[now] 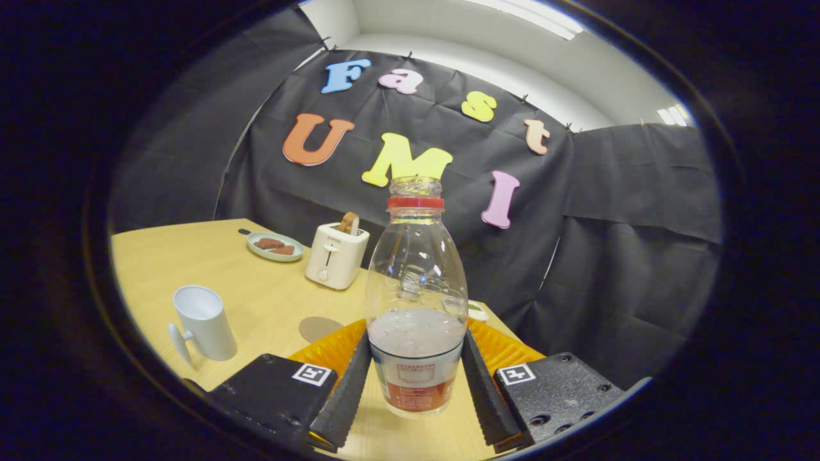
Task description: Take the bottle from table, then pour the juice into the cup, finally place the bottle on the coaster
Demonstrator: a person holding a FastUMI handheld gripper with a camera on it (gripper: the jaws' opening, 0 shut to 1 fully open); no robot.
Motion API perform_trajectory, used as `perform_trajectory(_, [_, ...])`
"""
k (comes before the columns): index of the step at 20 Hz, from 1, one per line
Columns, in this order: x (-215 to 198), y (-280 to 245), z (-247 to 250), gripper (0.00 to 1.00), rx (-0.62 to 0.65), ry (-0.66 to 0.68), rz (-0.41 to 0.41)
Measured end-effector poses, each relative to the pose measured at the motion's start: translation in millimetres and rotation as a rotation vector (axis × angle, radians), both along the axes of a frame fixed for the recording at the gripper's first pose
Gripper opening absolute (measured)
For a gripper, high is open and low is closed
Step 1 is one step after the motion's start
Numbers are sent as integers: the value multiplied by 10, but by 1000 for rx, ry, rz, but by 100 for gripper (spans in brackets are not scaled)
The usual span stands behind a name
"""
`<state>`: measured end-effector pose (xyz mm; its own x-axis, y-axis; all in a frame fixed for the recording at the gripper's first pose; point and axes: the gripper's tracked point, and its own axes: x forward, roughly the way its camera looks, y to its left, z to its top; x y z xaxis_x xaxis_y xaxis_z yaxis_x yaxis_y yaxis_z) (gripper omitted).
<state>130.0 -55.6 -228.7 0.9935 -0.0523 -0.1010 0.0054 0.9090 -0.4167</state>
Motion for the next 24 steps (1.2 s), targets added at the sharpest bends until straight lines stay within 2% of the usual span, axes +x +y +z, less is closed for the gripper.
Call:
perform_trajectory(8, [123, 71, -33, 80, -214, 40, -29])
perform_trajectory(15, [168, 328, -134, 80, -436, 38, 29])
perform_trajectory(24, [160, 581, -185, 80, -788, 3, 64])
